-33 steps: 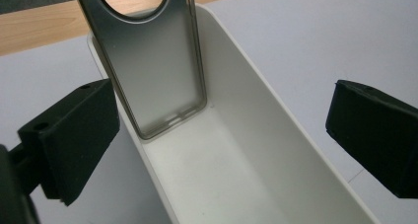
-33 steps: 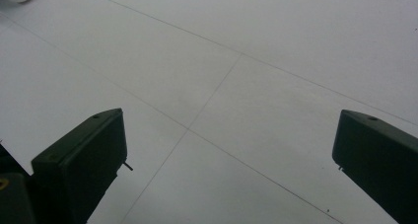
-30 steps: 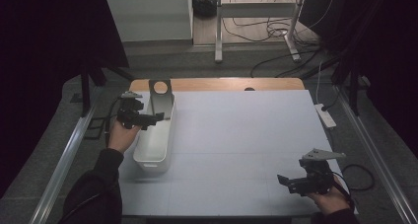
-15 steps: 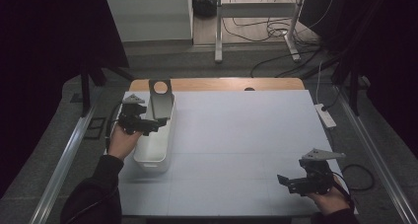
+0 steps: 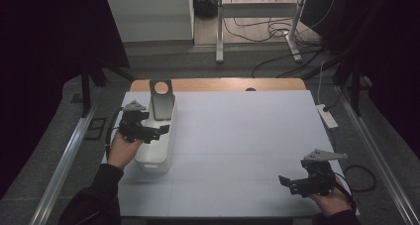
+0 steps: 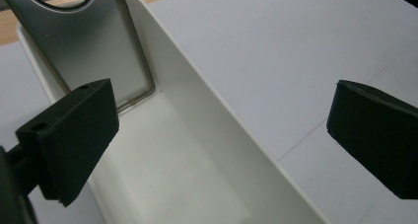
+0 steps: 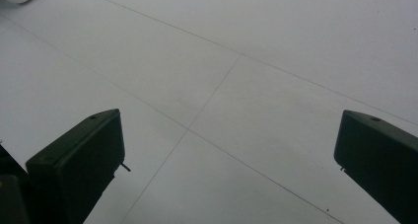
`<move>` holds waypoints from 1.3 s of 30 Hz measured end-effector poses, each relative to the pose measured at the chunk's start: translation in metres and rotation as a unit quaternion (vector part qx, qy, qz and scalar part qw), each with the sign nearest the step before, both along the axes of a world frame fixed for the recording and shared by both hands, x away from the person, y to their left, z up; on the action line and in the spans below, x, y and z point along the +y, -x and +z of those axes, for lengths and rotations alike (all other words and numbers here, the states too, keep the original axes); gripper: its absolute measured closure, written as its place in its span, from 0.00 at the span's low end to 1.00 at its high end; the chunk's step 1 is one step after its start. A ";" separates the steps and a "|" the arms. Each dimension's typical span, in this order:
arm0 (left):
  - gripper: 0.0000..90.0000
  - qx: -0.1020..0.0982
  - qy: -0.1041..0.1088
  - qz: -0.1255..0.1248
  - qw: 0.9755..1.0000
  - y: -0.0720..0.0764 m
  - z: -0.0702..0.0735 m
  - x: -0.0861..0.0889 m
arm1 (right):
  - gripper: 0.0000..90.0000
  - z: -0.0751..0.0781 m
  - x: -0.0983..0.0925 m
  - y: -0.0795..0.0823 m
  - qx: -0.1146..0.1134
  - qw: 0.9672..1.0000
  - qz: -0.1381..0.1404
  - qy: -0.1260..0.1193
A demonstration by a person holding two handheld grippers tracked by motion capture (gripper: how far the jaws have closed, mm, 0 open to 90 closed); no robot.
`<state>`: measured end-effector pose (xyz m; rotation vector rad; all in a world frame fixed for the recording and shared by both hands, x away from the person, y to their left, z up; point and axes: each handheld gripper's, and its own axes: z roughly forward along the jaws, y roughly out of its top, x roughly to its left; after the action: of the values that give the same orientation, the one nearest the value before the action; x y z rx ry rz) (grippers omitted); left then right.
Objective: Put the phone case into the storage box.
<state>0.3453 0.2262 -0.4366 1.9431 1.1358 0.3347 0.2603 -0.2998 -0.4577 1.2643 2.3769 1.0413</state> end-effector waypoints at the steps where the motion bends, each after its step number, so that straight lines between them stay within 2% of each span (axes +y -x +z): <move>1: 0.00 0.000 0.000 -0.003 1.000 0.003 0.000 -0.001 | 0.00 0.000 0.000 0.000 0.000 1.000 0.000 0.000; 16: 0.00 -0.011 -0.005 -0.010 1.000 0.027 0.002 -0.004 | 0.01 0.000 0.000 0.000 -0.002 1.000 -0.008 0.003; 29: 0.00 -0.015 -0.021 -0.010 1.000 0.050 0.000 -0.007 | 0.04 0.000 -0.002 0.000 -0.006 1.000 -0.028 0.003; 39: 0.00 -0.015 -0.025 -0.011 1.000 0.066 -0.001 -0.007 | 0.02 0.001 -0.001 0.001 -0.011 1.000 -0.023 0.006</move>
<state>0.2790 0.2194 -0.4375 1.9873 1.0954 0.3824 0.2589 -0.3007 -0.4568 1.2892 2.3229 1.0208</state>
